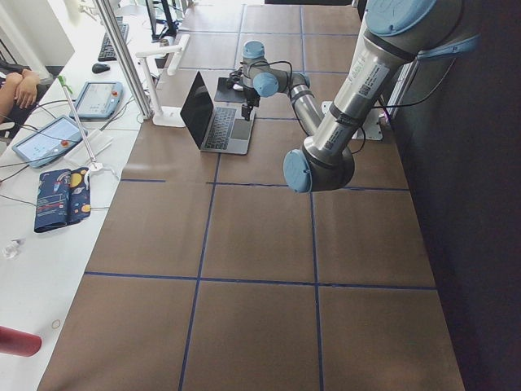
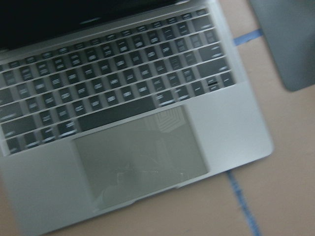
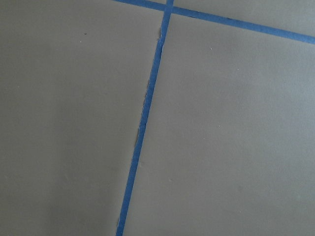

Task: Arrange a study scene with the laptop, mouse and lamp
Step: 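Release the mouse and retract the left gripper over the laptop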

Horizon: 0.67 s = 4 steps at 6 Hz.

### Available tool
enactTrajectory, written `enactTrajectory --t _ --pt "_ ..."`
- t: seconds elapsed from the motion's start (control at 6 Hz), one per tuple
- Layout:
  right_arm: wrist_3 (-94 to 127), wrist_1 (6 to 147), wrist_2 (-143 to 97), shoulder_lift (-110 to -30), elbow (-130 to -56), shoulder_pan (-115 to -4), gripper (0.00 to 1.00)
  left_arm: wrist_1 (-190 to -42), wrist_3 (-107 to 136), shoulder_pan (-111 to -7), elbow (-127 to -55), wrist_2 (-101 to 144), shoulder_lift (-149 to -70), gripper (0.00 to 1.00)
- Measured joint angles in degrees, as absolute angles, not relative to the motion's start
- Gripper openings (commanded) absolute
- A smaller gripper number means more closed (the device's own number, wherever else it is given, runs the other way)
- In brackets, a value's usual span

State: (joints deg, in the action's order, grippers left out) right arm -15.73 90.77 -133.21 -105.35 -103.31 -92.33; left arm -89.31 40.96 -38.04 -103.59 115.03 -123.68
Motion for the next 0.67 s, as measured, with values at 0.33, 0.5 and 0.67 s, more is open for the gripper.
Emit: enactTrajectory --t 0.33,0.5,0.67 --pt "-15.2 90.8 -132.8 -105.0 -102.9 -92.0 1.0 -84.4 24.5 -47.8 -109.1 121.4 -115.2 1.0" --pt "-15.1 90.8 -132.9 -104.9 -102.5 -91.9 1.0 -83.6 16.2 -53.8 -110.0 124.9 -109.6 1.0" --pt "-15.3 90.7 -133.0 -104.8 -102.1 -91.9 1.0 -83.3 11.0 -59.5 -110.6 127.2 -103.7 1.0"
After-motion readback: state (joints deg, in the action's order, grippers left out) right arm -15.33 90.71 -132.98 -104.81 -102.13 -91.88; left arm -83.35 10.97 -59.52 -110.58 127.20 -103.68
